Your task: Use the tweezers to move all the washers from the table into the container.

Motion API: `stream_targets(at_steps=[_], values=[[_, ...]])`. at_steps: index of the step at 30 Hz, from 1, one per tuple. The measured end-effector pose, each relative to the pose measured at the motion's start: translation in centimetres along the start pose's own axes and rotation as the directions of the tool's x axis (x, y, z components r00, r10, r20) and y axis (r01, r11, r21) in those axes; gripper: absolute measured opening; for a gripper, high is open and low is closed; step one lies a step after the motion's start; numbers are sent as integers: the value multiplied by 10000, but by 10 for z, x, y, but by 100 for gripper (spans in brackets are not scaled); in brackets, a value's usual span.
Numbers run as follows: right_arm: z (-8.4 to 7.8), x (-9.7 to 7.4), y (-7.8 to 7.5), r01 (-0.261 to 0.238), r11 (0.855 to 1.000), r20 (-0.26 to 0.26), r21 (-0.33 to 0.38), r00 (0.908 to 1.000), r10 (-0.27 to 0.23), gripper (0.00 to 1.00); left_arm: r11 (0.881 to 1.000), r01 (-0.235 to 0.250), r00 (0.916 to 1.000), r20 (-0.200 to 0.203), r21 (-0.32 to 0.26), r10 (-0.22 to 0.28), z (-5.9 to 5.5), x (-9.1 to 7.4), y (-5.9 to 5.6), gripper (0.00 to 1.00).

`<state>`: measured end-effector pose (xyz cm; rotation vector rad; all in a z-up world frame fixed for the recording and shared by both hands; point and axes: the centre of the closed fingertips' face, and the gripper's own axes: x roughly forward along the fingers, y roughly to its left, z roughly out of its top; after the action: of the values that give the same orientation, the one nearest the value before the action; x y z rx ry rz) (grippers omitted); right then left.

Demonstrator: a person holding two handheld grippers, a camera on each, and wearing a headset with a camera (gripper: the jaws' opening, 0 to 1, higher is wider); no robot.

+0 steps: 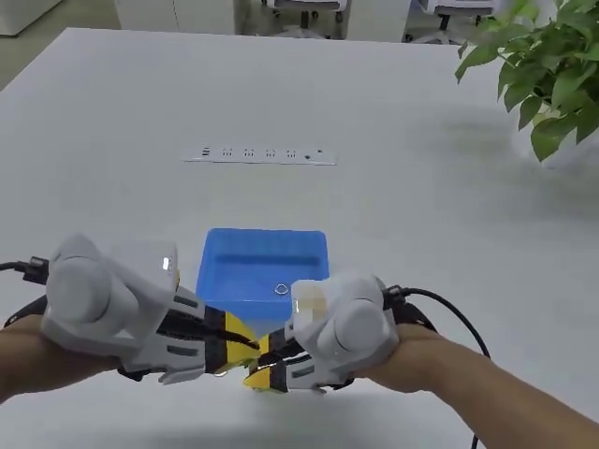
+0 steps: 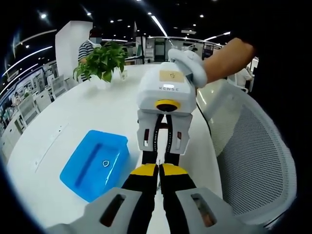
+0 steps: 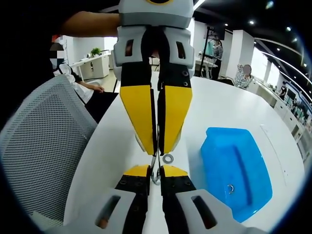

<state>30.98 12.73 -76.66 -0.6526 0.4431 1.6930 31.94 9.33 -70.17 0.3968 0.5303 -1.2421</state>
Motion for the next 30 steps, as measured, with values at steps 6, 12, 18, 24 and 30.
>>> stream_targets(at_steps=[6,12,18,24,30], values=[[0,0,2,-71,10000,-13,-3,10000,71,9,9999,-132,9998,174,-88,133,1,-4,1,13],[3,-1,2,-74,10000,-16,9,10000,74,9,9987,-297,9992,269,-419,308,-1,-9,3,27],[7,-3,2,-43,10000,-19,6,10000,43,9,9960,-567,9981,205,-695,582,-7,-12,1,42],[11,-7,1,-18,10000,4,42,10000,18,9,9912,-935,9937,537,-935,988,-7,-16,2,56],[14,-10,1,2,9999,-103,-111,9999,-3,9,9847,-1247,9883,727,-1219,1342,-6,-19,5,70]])
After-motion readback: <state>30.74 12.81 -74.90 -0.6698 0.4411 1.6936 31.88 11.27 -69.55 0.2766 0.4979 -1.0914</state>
